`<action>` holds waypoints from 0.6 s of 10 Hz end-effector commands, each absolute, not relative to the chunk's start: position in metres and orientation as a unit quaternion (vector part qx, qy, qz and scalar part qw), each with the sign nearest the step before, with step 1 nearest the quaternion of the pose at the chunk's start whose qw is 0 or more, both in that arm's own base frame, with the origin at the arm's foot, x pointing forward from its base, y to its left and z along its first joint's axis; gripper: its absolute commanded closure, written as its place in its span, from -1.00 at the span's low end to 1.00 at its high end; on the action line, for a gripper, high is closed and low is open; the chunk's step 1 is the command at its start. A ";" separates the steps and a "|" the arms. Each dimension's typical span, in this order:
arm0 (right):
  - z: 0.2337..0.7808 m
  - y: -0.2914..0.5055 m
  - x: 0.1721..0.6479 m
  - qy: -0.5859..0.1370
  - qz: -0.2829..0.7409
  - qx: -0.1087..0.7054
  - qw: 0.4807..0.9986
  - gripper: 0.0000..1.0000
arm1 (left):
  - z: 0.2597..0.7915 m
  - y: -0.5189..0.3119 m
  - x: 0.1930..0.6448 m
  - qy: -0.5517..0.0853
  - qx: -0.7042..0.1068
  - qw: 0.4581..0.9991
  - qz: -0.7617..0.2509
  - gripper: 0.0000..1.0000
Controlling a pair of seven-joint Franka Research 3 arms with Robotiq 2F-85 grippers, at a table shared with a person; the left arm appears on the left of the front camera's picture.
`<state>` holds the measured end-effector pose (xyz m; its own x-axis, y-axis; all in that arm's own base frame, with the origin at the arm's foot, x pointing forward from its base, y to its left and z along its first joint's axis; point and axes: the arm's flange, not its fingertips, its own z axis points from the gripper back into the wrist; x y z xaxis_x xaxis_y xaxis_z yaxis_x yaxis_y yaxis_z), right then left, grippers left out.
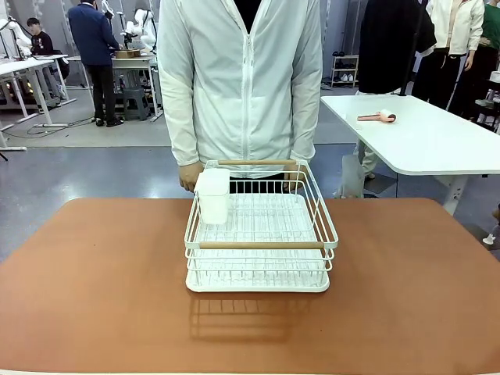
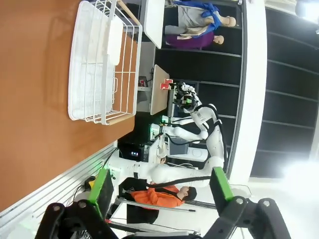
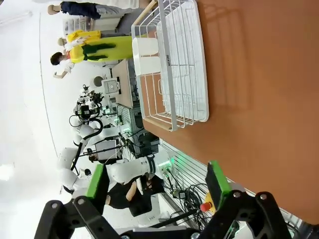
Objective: Clean the table.
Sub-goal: Pick up the Lint Roller when the human hands it over.
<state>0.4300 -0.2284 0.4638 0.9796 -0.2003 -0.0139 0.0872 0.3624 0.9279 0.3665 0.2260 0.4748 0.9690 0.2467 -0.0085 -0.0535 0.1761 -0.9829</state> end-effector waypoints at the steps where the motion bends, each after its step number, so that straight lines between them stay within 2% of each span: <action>1: 0.466 -0.236 0.433 -0.056 -0.080 0.570 0.816 -1.00 | 0.473 0.247 0.368 -0.063 -0.635 0.765 0.090 -1.00; 6: 0.462 -0.236 0.429 -0.049 -0.092 0.560 0.822 -1.00 | 0.468 0.242 0.368 -0.071 -0.637 0.761 0.102 -1.00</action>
